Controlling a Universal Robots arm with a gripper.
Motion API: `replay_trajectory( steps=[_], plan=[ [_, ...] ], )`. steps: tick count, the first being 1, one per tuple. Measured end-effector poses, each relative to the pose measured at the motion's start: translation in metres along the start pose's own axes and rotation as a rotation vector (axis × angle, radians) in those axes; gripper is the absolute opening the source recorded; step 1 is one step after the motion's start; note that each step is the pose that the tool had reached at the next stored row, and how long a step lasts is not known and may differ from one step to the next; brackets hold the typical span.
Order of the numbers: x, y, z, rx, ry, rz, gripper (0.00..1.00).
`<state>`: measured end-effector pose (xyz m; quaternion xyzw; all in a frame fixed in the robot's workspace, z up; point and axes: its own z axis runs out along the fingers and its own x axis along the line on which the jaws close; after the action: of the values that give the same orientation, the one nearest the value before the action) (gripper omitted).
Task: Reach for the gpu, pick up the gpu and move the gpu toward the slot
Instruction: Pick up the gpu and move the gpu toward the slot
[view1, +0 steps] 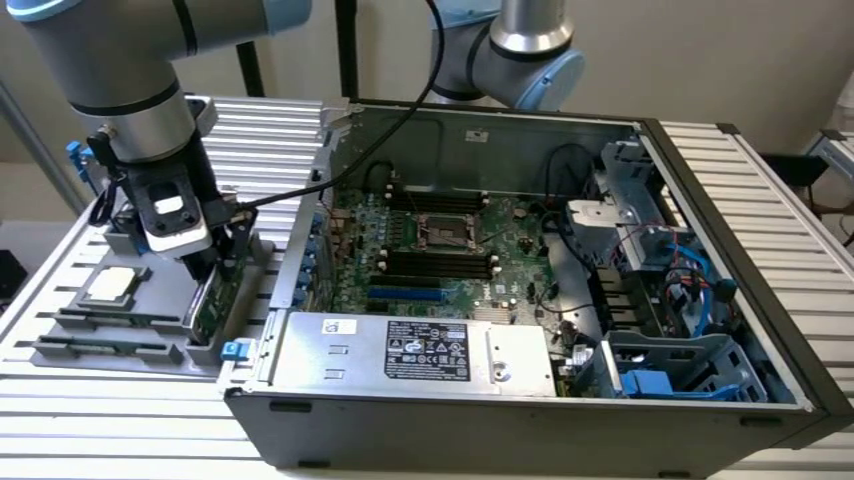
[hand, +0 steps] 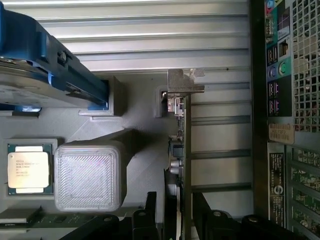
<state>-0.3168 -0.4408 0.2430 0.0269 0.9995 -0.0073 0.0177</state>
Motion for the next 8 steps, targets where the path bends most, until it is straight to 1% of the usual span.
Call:
replay_trajectory(
  steps=[5,7,8],
  plan=[
    [0.0,0.0006,0.0002,-0.0003,-0.0003,-0.001,0.42],
    [0.0001,0.0013,0.0002,-0.0002,-0.0002,-0.002,0.4],
    [0.0001,0.0016,0.0001,-0.0002,-0.0002,-0.002,0.33]
  ],
)
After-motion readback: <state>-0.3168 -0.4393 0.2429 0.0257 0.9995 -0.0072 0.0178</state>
